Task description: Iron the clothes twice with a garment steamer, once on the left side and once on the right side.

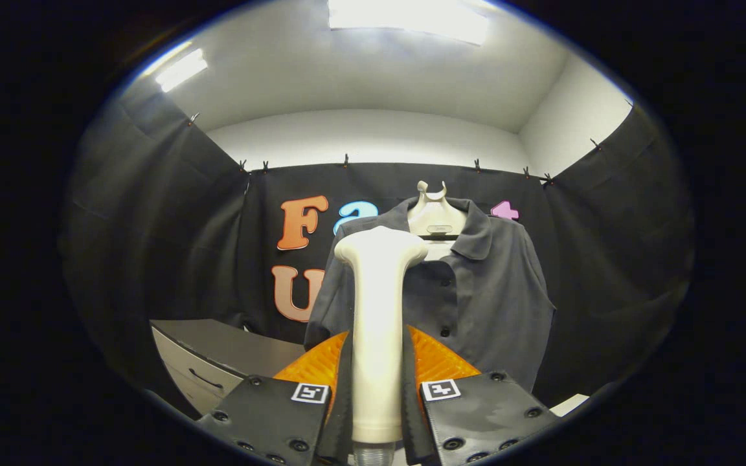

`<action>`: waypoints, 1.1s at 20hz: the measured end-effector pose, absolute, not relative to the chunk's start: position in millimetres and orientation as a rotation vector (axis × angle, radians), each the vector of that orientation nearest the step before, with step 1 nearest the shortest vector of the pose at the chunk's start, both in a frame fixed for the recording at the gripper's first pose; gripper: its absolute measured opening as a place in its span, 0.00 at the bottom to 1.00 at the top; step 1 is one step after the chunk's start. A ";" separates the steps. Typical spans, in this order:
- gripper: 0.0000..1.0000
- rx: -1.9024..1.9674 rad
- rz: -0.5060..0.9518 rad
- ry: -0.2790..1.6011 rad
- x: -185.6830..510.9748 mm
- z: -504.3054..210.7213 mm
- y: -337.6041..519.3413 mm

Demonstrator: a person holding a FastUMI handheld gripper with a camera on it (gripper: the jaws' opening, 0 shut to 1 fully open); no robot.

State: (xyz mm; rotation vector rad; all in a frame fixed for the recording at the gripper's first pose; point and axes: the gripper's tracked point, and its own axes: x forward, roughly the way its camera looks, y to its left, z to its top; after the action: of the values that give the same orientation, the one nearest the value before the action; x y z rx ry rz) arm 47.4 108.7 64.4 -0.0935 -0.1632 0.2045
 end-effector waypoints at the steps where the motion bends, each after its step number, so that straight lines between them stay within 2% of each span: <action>1: 0.38 -0.093 0.198 -0.157 48.9 58.1 106.4; 10: 0.38 -0.073 0.183 -0.092 80.0 16.8 103.8; 22: 0.39 -0.063 0.163 -0.059 114.7 15.2 105.4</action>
State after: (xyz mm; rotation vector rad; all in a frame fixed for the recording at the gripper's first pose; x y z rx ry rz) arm 114.7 105.4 15.2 -0.0625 -0.0593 0.1634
